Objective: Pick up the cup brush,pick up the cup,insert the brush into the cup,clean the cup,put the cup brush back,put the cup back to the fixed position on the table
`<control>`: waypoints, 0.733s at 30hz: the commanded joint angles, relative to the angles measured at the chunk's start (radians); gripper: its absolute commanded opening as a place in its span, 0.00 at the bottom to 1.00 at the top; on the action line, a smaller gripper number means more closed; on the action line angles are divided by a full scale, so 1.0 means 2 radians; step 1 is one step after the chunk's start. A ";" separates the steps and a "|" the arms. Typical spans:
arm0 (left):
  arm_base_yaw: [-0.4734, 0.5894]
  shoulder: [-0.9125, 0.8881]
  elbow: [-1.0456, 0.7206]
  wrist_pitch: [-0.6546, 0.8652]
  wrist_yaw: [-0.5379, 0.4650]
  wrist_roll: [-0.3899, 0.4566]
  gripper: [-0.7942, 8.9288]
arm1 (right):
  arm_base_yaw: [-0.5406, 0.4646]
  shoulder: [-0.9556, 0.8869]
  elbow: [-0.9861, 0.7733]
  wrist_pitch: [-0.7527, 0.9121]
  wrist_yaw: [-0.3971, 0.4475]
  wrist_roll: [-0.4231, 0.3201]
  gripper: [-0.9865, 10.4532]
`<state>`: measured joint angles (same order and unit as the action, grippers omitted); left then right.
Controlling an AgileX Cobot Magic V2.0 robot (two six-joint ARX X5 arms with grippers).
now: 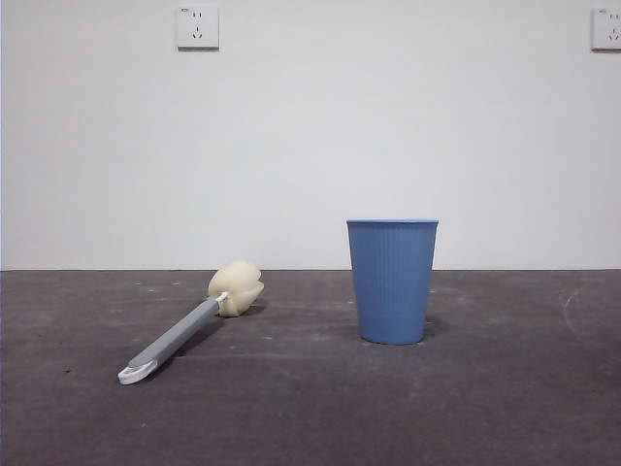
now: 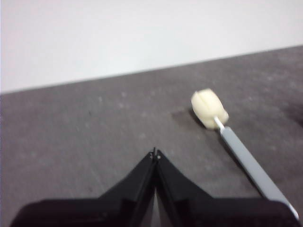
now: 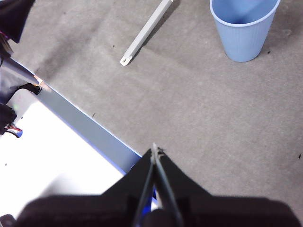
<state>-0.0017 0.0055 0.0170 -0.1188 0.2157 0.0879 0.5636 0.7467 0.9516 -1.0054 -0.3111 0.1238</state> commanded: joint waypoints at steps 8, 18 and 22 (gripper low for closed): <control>0.001 -0.001 -0.007 -0.024 0.001 -0.056 0.08 | 0.001 -0.001 -0.001 0.001 0.001 0.004 0.09; 0.001 -0.001 -0.007 -0.023 -0.002 -0.057 0.08 | 0.001 -0.001 -0.001 0.001 0.001 0.004 0.09; 0.001 -0.001 -0.007 -0.023 -0.002 -0.057 0.08 | 0.001 -0.001 -0.001 0.001 0.002 0.004 0.09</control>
<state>-0.0017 0.0048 0.0170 -0.1719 0.2131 -0.0200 0.5636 0.7467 0.9516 -1.0058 -0.3111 0.1238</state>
